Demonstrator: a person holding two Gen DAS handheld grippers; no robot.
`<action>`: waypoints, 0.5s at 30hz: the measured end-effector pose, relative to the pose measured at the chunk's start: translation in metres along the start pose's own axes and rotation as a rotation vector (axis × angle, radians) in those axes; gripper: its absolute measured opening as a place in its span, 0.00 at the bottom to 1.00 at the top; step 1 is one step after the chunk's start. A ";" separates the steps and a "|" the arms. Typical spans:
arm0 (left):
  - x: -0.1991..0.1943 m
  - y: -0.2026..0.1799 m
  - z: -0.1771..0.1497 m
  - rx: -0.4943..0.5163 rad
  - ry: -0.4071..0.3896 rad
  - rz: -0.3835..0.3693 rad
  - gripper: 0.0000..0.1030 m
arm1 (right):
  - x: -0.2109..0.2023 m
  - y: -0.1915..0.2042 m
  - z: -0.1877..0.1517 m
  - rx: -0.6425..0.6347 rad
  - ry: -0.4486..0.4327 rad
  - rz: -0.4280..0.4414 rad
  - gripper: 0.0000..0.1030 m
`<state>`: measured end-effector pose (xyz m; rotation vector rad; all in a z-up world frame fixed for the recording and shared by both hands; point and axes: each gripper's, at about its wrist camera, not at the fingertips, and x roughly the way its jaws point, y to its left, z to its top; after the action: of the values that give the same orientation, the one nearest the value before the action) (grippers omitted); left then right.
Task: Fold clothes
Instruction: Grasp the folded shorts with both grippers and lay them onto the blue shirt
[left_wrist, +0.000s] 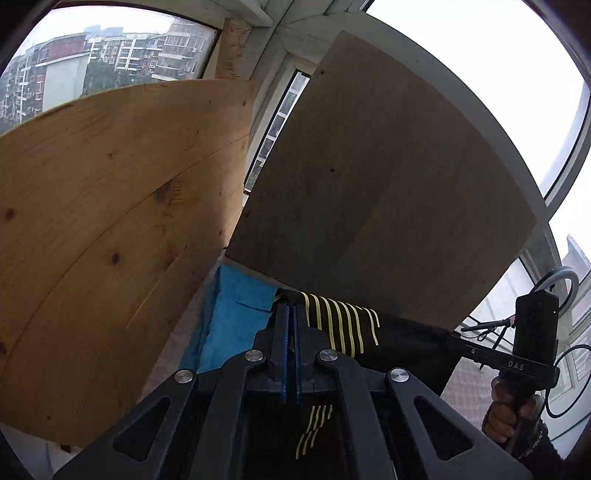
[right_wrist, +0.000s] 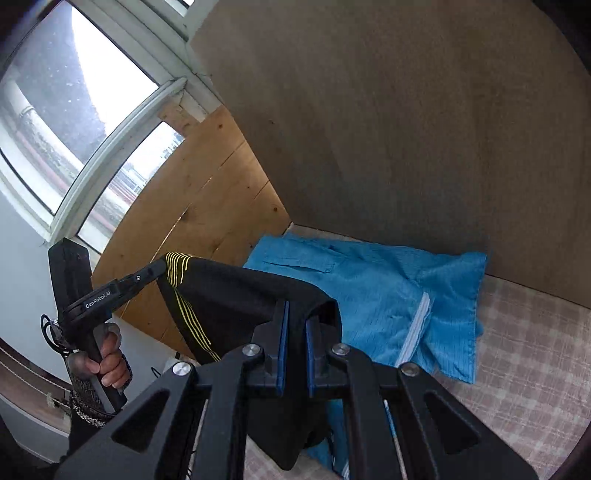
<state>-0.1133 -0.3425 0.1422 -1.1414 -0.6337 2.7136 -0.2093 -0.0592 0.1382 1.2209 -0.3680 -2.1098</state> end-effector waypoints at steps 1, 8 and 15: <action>0.019 0.004 0.005 -0.003 0.015 0.013 0.01 | 0.013 -0.007 0.006 0.004 0.014 -0.023 0.08; 0.115 0.016 0.020 0.029 0.137 0.127 0.03 | 0.087 -0.046 0.038 0.013 0.132 -0.191 0.12; 0.107 0.024 0.027 0.017 0.100 0.159 0.03 | 0.049 -0.061 0.051 0.087 0.052 -0.146 0.23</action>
<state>-0.2072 -0.3429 0.0789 -1.3692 -0.5256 2.7623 -0.2937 -0.0510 0.0993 1.3876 -0.3611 -2.1999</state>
